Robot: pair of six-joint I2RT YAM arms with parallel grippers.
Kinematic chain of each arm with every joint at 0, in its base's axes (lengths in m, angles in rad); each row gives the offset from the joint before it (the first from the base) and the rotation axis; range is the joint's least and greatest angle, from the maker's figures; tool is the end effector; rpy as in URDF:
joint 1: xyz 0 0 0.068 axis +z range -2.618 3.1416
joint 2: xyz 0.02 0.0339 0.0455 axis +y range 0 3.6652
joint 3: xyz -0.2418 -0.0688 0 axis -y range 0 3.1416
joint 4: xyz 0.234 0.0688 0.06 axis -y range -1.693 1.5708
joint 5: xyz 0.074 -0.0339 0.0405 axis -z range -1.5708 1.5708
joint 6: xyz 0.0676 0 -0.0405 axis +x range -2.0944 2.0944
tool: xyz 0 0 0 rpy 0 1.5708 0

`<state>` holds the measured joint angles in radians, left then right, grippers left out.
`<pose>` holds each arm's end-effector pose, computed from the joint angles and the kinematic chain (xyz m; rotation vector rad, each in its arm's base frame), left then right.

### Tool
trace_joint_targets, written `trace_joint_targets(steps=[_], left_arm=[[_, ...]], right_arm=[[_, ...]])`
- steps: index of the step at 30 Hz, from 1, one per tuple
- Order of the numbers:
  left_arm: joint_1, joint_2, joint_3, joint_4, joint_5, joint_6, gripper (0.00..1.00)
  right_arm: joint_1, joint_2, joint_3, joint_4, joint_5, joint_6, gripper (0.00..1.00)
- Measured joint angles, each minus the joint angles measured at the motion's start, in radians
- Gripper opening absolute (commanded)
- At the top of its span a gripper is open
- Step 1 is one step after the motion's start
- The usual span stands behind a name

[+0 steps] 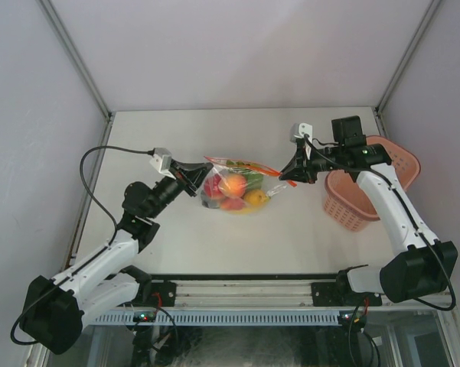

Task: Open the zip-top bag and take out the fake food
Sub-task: Unzip the zipper food storage bag at the center of the board.

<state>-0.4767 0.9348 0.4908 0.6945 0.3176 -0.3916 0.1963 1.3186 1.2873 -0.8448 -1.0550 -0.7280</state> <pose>0.2101 -0.1323 0.2960 0.3398 1.3532 -0.9389 0.2476 0.1092 0.3178 -1.2995 1.6402 0.9562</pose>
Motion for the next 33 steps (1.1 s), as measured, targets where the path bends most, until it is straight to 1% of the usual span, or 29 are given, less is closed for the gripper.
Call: trace_joint_targets(steps=[26, 27, 28, 29, 30, 32, 33], left_arm=[[0.017, 0.013, 0.0, 0.018, 0.018, -0.016, 0.0], [0.018, 0.018, 0.0, 0.02, 0.024, -0.017, 0.0], [0.018, 0.023, 0.0, 0.022, 0.029, -0.017, 0.0], [0.018, 0.028, 0.0, 0.023, 0.034, -0.017, 0.0], [0.018, 0.034, 0.0, 0.023, 0.04, -0.017, 0.0], [0.021, 0.049, 0.003, 0.022, 0.062, -0.016, 0.0], [0.024, 0.058, 0.005, 0.021, 0.075, -0.016, 0.0]], right_arm=[[-0.07, -0.039, -0.04, -0.11, 0.065, -0.131, 0.0], [-0.072, -0.04, -0.041, -0.11, 0.068, -0.134, 0.04], [-0.074, -0.042, -0.042, -0.113, 0.071, -0.136, 0.15], [-0.077, -0.044, -0.042, -0.115, 0.073, -0.138, 0.31], [-0.078, -0.047, -0.042, -0.118, 0.074, -0.142, 0.4], [-0.08, -0.055, -0.042, -0.123, 0.075, -0.143, 0.62], [-0.083, -0.062, -0.042, -0.123, 0.071, -0.141, 0.67]])
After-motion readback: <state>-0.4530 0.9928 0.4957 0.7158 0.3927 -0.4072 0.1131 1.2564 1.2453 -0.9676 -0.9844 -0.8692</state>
